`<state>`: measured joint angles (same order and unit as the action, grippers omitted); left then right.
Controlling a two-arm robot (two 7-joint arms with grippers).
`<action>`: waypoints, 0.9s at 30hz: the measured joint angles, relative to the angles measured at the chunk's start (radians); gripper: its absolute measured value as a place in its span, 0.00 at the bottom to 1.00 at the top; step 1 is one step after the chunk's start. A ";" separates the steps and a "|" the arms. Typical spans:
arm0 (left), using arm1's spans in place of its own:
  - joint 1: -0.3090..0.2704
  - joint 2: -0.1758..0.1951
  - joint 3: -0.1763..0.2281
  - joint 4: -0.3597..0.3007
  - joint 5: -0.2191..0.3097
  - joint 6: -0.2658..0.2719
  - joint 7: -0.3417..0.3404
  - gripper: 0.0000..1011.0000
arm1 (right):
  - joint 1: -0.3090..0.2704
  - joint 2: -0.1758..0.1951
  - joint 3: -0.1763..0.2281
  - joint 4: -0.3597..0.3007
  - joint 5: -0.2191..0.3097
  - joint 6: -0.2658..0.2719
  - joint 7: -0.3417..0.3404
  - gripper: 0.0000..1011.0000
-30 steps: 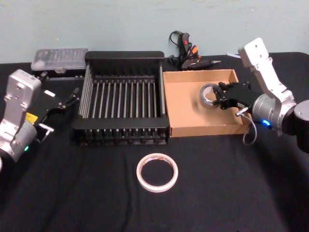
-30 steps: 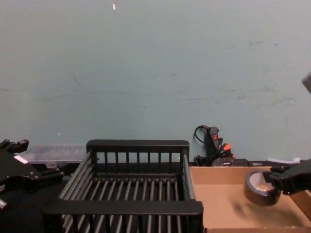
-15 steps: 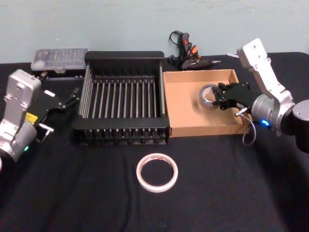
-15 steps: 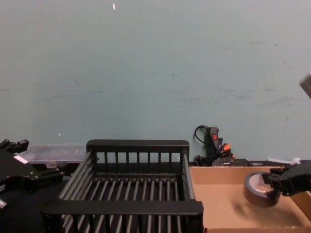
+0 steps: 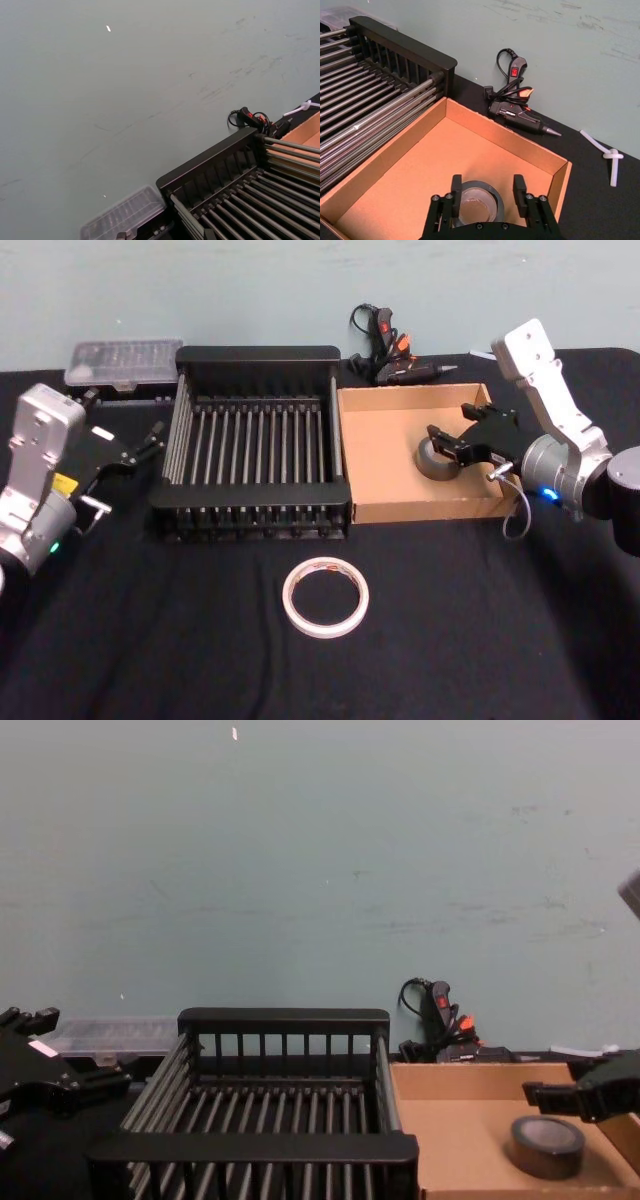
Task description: Pick up the white tape and place it into the black box , Pick up the silver tape and place it into the brown box.
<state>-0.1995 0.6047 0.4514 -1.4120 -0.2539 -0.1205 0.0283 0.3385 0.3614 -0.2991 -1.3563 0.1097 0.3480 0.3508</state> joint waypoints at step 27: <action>0.000 0.000 0.000 0.000 0.000 0.000 0.000 0.99 | -0.081 0.032 0.038 -0.144 0.052 0.053 0.017 0.99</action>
<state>-0.1995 0.6047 0.4514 -1.4120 -0.2539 -0.1205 0.0283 0.2572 0.3932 -0.2614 -1.5006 0.1620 0.4013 0.3677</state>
